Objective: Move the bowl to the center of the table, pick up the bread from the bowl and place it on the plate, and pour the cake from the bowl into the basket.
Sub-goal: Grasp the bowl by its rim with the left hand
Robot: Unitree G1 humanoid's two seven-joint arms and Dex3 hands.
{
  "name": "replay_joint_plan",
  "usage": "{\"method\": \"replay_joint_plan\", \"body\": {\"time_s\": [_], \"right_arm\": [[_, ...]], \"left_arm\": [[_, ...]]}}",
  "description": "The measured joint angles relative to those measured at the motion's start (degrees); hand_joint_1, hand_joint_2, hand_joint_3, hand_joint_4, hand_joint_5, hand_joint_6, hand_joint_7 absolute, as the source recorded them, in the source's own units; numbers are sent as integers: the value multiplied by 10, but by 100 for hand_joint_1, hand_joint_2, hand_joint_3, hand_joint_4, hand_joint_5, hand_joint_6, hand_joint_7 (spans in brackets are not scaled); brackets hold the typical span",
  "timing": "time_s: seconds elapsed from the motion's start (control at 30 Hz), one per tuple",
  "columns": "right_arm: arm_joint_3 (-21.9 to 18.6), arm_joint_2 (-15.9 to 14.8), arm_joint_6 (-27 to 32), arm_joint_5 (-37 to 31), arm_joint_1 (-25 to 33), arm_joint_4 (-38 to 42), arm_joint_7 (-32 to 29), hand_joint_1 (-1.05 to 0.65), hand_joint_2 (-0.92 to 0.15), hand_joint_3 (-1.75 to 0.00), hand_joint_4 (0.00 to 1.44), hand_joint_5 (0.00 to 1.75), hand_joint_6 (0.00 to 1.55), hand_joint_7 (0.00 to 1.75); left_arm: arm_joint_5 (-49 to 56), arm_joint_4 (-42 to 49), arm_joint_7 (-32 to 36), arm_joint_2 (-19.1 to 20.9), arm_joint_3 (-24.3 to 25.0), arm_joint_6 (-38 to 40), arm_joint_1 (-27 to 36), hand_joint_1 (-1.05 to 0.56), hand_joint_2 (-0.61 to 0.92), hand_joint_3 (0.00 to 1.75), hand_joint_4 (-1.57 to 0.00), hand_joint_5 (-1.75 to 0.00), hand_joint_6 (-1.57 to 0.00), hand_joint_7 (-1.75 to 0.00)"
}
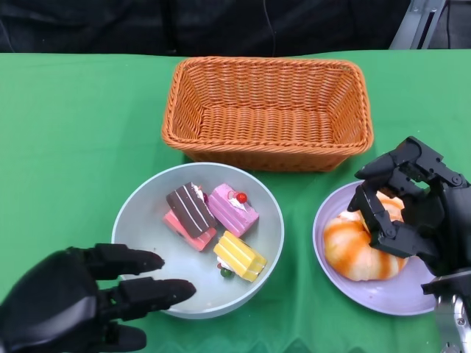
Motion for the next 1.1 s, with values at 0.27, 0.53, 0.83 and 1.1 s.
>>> {"method": "replay_joint_plan", "body": {"time_s": [0.27,0.53,0.83,1.1], "right_arm": [[1,3,0,-3,2,-3,0,2,-55,-103,69,160,63,126],[4,7,0,-3,6,-8,-1,3,-55,-103,69,158,63,126],[13,11,-7,-18,13,-14,-10,1,-51,-106,71,158,64,127],[19,11,-7,-19,17,-16,-15,1,-51,-105,71,158,64,127]], "left_arm": [[63,-52,123,63,-132,170,22,-43,92,14,-77,-4,-63,-1],[46,-77,133,107,-227,275,30,-43,92,10,-79,-5,-64,-1],[23,-116,108,117,-295,388,30,-46,92,10,-80,-4,-68,-2],[-5,-121,99,133,-327,426,24,-47,92,12,-79,-4,-68,-1]]}}
